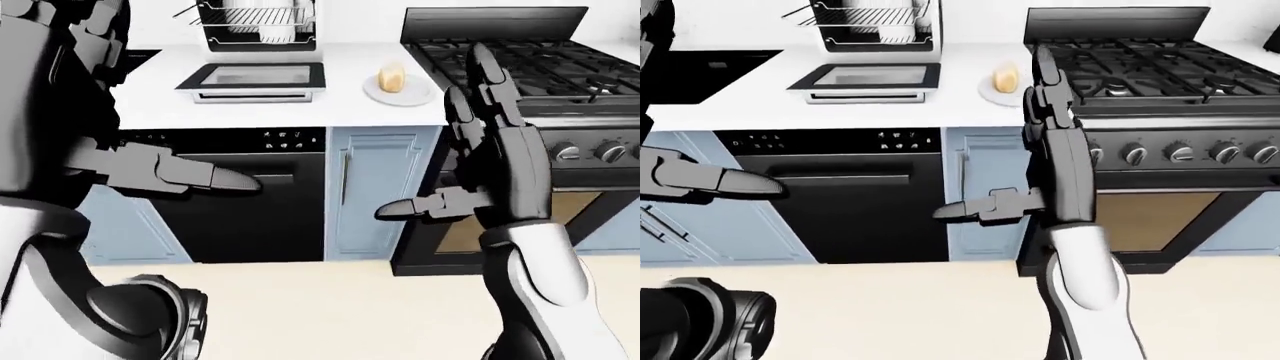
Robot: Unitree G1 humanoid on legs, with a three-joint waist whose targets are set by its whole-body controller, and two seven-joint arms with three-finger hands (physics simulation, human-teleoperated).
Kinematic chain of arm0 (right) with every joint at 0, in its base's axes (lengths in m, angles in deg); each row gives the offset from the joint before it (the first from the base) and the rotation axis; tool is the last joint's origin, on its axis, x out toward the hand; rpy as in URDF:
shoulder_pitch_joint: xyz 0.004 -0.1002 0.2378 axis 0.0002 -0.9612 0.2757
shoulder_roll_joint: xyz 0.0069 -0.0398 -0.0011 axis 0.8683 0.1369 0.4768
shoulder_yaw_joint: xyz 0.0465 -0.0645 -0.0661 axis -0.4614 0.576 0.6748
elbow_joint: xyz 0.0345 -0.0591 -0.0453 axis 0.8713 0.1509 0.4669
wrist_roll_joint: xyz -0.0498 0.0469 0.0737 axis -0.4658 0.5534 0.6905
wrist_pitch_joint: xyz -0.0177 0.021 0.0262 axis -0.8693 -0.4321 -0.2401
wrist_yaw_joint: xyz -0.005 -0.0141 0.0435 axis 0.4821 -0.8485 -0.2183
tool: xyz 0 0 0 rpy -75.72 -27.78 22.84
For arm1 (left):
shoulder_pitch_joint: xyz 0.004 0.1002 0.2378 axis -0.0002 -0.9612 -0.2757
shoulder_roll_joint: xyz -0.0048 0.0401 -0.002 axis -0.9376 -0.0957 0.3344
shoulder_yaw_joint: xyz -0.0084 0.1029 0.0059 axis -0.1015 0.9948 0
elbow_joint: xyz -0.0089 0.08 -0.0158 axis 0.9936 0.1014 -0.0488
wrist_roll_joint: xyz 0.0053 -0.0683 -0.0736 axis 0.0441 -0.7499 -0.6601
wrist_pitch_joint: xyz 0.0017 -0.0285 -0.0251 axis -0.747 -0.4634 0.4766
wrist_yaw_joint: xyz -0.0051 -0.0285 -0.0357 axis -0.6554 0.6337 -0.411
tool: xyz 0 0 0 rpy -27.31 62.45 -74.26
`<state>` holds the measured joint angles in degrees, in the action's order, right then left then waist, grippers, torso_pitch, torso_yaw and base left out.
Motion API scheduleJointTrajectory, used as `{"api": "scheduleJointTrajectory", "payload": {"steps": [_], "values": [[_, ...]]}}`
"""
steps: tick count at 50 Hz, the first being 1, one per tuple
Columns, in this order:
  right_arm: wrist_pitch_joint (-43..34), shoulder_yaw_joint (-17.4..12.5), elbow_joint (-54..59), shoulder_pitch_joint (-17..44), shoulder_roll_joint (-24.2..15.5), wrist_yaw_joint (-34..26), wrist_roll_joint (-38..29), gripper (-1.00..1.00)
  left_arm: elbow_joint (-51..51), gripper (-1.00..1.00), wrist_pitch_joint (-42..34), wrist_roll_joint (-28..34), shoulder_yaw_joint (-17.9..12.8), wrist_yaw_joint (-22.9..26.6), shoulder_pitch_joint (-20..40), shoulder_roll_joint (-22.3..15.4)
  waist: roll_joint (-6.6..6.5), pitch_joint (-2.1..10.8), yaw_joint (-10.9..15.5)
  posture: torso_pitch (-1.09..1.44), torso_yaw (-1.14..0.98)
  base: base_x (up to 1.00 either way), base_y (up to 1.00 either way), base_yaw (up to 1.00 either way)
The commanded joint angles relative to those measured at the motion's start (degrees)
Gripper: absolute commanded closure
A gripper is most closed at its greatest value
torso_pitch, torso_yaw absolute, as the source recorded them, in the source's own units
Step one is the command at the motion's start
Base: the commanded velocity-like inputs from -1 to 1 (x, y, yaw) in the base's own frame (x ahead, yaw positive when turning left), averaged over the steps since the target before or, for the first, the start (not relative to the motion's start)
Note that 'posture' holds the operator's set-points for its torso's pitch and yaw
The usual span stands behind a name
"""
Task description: Place the bread on the top rack of the toaster oven.
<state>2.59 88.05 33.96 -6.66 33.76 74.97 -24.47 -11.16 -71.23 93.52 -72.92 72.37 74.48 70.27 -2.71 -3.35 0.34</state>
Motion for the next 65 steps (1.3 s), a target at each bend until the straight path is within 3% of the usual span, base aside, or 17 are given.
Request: {"api": "scheduleJointTrajectory", "payload": {"steps": [1, 7, 8, 10, 12, 17, 20, 22, 23, 25, 32, 36, 40, 45, 49, 55, 65], "values": [[1.8, -0.2, -1.7, 1.7, -0.2, 0.6, -0.6, -1.00, -0.2, -1.00, 1.0, 1.6, -0.3, 1.3, 1.6, -0.7, -0.10, 0.53, 0.0, 0.00, 0.00, 0.49, 0.02, 0.00], [-2.3, -0.7, -3.2, 5.4, -0.9, 0.7, -0.5, -1.00, -0.2, -1.00, -2.3, 4.9, 0.5, 5.5, 4.3, -4.3, 4.78, 1.95, 1.0, 0.00, 0.00, 0.50, 0.01, 0.00], [-2.1, -0.8, -3.3, 5.4, -0.9, 0.7, -0.5, -1.00, -0.2, -1.00, -3.5, 5.5, 0.9, 6.4, 5.2, -5.4, 4.64, 1.94, 0.8, 0.00, 0.00, 0.49, 0.02, 0.00], [-2.5, -1.1, -3.4, 6.0, -1.2, 0.7, -0.5, -1.00, 0.0, -1.00, -4.6, 6.2, 1.3, 7.5, 6.2, -6.8, 5.94, -0.84, 1.0, 0.00, 0.00, 0.49, 0.02, 0.00], [-3.1, -1.2, -3.8, 6.6, -1.3, 0.8, -0.4, -1.00, 0.1, -1.00, -5.6, 6.8, 1.6, 8.6, 7.0, -7.8, 5.79, 0.25, 0.3, 0.00, 0.00, 0.50, 0.03, 0.00], [-4.1, -1.4, -3.8, 8.2, -1.8, 1.0, -0.1, -1.00, 0.9, -1.00, -5.7, 8.0, 1.7, 10.1, 8.1, -8.5, 4.07, 0.00, -0.5, 0.00, 0.00, 0.49, 0.03, 0.00], [-4.2, -1.5, -3.8, 8.4, -1.8, 1.0, 0.1, -1.00, 1.6, -1.00, -6.2, 8.9, 1.6, 11.7, 9.3, -9.4, 1.83, 0.81, -1.1, 0.00, 0.00, 0.48, 0.03, 0.00], [-4.6, -1.6, -3.9, 8.9, -2.0, 1.2, 0.2, -1.00, 2.2, -1.00, -6.2, 9.7, 1.8, 12.7, 10.2, -9.8, -1.05, 1.94, -1.3, 0.00, 0.00, 0.49, 0.04, 0.00], [-4.9, -1.6, -4.0, 9.1, -2.0, 1.2, 0.3, -1.00, 2.4, -1.00, -6.2, 10.1, 1.8, 13.3, 10.4, -9.8, -0.26, 2.10, -1.2, 0.00, 0.00, 0.48, 0.03, 0.00], [-5.1, -1.8, -4.1, 9.4, -2.0, 1.3, 0.5, -1.00, 2.7, -1.00, -5.8, 11.1, 1.6, 14.2, 10.5, -9.5, -1.62, -0.34, -1.2, 0.00, 0.00, 0.44, 0.03, 0.00], [-5.9, -1.9, -4.9, 9.4, -2.1, 1.9, 1.1, -1.00, 4.0, -1.00, -2.4, 17.7, 0.1, 20.2, 11.3, -6.9, 0.04, 0.52, -0.6, 0.00, 0.00, 0.28, 0.01, 0.00], [-5.8, -1.8, -4.8, 9.6, -2.2, 2.1, 1.3, -1.00, 5.2, -1.00, 1.7, 24.5, -1.8, 26.4, 12.4, -3.4, 5.42, 0.34, -0.7, 0.00, 0.00, 0.04, 0.00, 0.00], [-6.4, -2.0, -5.1, 10.8, -2.1, 2.3, 1.7, -1.00, 6.0, -1.00, 6.6, 30.3, -4.2, 31.6, 13.8, 0.7, 6.75, -1.14, -0.1, 0.00, 0.00, 0.00, 0.00, 0.00], [-5.8, -1.8, -5.2, 10.6, -2.2, 2.7, 2.0, -1.00, 6.4, -1.00, 10.7, 33.4, -6.2, 34.2, 15.1, 3.9, 6.09, -1.98, -0.1, 0.00, 0.00, 0.00, 0.00, 0.00], [-5.9, -1.8, -5.5, 10.6, -2.2, 2.9, 2.1, -1.00, 6.2, -1.00, 11.7, 34.3, -6.8, 35.0, 15.4, 4.8, 2.30, -0.23, -1.1, 0.00, 0.00, 0.00, 0.00, 0.00], [-5.3, -2.7, -5.5, 10.7, -2.4, 3.5, 3.3, -1.00, 6.2, -1.00, 12.4, 35.0, -7.2, 35.7, 15.7, 5.2, 4.77, 0.22, 0.2, 0.00, 0.00, 0.00, 0.00, 0.00], [-6.1, -4.8, -5.5, 12.5, -4.7, 6.2, 7.2, -1.00, 6.6, -1.00, 12.8, 36.2, -7.8, 38.2, 17.5, 4.4, 5.19, 0.10, 0.8, 0.00, 0.00, 0.00, 0.00, 0.00]]}}
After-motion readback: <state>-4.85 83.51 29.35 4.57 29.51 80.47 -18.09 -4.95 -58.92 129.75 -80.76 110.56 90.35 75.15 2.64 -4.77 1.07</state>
